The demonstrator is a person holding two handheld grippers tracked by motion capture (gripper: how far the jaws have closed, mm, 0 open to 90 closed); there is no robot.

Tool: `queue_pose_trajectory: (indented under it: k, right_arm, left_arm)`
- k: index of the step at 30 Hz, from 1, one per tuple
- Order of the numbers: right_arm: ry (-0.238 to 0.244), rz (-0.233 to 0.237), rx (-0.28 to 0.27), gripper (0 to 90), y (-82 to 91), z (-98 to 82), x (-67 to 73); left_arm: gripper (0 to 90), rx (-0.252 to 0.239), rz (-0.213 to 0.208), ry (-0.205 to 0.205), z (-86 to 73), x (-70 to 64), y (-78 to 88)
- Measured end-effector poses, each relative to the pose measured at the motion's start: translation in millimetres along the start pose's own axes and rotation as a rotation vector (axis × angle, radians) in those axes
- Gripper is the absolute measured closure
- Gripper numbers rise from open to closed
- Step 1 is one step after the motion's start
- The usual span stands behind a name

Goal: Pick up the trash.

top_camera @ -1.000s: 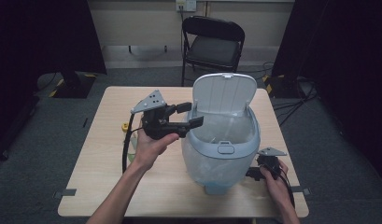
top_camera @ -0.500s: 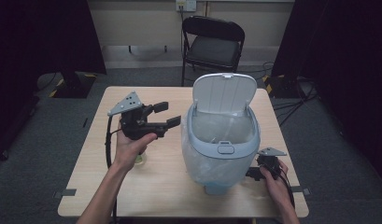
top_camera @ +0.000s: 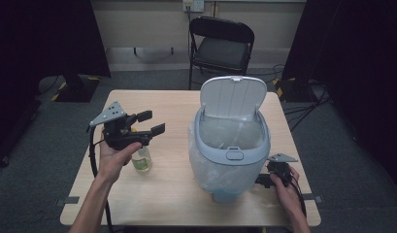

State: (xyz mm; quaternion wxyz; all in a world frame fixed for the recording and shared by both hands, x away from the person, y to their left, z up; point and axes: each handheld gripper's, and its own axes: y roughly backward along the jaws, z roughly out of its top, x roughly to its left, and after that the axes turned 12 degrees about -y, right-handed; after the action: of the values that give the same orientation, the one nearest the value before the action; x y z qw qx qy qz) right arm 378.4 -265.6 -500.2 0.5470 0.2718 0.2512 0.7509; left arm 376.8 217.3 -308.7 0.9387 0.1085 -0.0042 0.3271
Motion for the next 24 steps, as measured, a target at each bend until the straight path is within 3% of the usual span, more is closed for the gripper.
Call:
queue_pose_trajectory:
  k: [7, 14, 19, 20, 21, 24]
  right_arm:
    - [0.002, -0.002, -0.001, 12.9, 0.1, -0.2, 0.2]
    - [0.000, -0.002, -0.002, 12.8, -0.1, -0.1, 0.1]
    - [0.000, -0.002, -0.002, 12.8, -0.1, -0.1, 0.1]
    - [0.000, -0.002, -0.002, 12.8, -0.1, -0.1, 0.1]
    - [0.000, -0.002, -0.002, 12.8, -0.1, -0.1, 0.1]
    - [0.001, -0.002, -0.002, 12.7, -0.1, -0.1, 0.1]
  left_arm:
    - [26.1, 0.020, 0.032, 0.013, -10.8, 12.8, 14.6]
    - [24.1, 0.042, 0.061, 0.054, -36.3, 19.4, 28.8]
    - [20.0, 0.071, 0.099, 0.032, -47.6, 17.4, 30.6]
    - [19.3, 0.076, 0.096, 0.045, -48.3, 16.5, 30.1]
    - [18.2, 0.087, 0.099, 0.023, -47.8, 16.2, 30.7]
    - [19.6, 0.104, 0.116, 0.016, -47.5, 14.8, 31.5]
